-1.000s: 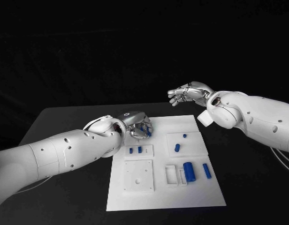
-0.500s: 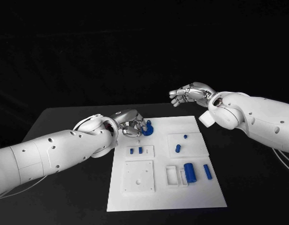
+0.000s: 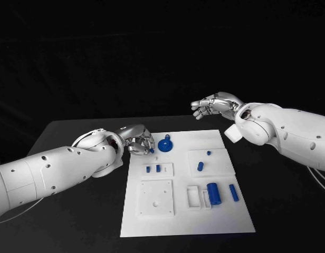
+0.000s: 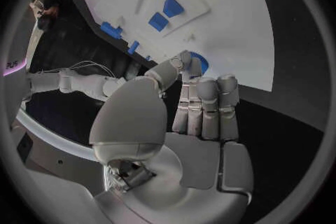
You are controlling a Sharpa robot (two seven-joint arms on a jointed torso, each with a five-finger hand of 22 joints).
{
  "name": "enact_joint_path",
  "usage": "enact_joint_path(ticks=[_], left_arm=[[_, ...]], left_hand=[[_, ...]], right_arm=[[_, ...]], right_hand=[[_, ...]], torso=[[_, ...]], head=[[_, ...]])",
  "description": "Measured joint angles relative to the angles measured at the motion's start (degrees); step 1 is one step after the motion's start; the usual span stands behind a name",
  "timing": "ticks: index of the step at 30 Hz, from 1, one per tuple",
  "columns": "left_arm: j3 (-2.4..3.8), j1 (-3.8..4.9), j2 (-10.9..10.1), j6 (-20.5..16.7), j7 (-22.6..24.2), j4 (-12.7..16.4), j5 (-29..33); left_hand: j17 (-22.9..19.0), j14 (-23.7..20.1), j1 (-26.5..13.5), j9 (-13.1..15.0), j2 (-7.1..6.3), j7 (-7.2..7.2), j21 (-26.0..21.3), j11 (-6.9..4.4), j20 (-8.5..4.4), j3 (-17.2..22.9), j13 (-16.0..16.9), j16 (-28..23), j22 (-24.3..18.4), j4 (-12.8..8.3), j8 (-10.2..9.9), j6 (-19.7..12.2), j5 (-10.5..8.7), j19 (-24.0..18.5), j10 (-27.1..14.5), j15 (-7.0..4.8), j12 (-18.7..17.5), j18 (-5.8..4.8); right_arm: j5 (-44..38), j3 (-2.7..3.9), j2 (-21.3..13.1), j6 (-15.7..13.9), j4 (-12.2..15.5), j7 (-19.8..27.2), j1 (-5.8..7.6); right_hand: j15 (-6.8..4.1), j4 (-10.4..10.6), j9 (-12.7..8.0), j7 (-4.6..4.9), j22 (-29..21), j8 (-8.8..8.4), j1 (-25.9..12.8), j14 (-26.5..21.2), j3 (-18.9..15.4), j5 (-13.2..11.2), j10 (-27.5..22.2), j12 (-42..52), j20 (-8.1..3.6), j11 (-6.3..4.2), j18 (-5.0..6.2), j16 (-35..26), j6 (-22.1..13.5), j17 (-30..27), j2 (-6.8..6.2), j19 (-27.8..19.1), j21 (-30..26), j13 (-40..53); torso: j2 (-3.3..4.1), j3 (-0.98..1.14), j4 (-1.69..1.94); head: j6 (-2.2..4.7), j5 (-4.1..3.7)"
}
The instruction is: Assemble the parts on the task board
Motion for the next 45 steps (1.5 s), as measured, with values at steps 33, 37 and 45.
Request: enact_joint_path(ticks=[33, 37, 45], left_arm=[[-0.1, -1.01, 0.54, 3.48, -1.36, -0.24, 0.01], [-0.1, -1.01, 0.65, 3.48, -1.61, -0.36, 0.01], [-0.1, -1.07, 0.89, 3.48, -1.8, -0.6, 0.01]], left_hand=[[-0.04, -0.01, -0.41, 0.0, -0.2, 0.1, 0.0, -0.2, 0.04, 0.25, 0.1, 0.0, 0.03, -0.05, -0.05, -0.1, 0.12, -0.02, 0.19, 0.01, -0.22, 0.0], [-0.03, -0.01, -0.41, -0.05, -0.2, 0.1, 0.0, -0.2, 0.11, 0.25, 0.1, 0.0, 0.03, -0.05, -0.05, -0.1, 0.12, -0.09, 0.19, 0.01, -0.22, 0.0], [-0.08, -0.01, -0.41, -0.08, -0.21, 0.08, 0.0, -0.2, 0.12, 0.24, 0.14, 0.0, 0.02, -0.06, -0.06, -0.08, 0.11, -0.09, 0.19, 0.02, -0.22, 0.01]], right_arm=[[0.0, 0.01, -0.03, 0.0, 0.03, 0.0, 0.0], [0.0, 0.01, -0.03, 0.0, 0.04, 0.0, 0.0], [0.01, 0.01, -0.05, 0.0, 0.04, 0.0, 0.0]], right_hand=[[0.0, 0.0, -0.05, 0.0, 0.04, 0.0, 0.0, 0.0, 0.0, 0.0, 0.0, 0.0, 0.0, 0.0, 0.0, 0.0, 0.0, 0.04, 0.0, 0.0, 0.0, -0.05], [0.0, 0.0, -0.05, 0.0, 0.04, 0.0, 0.0, 0.0, 0.0, 0.0, 0.0, 0.0, 0.0, 0.0, 0.0, 0.0, 0.0, 0.04, 0.0, 0.0, 0.0, -0.1], [0.0, 0.0, -0.04, 0.0, 0.04, 0.0, 0.0, 0.0, 0.0, 0.0, 0.0, 0.0, 0.0, 0.0, 0.0, 0.0, 0.0, 0.08, 0.0, 0.0, 0.0, -0.1]], torso=[[0.02, 0.1, -0.12], [0.02, 0.1, -0.14], [0.02, 0.09, -0.14]], head=[[-0.24, 0.12], [-0.26, 0.12], [-0.3, 0.12]])
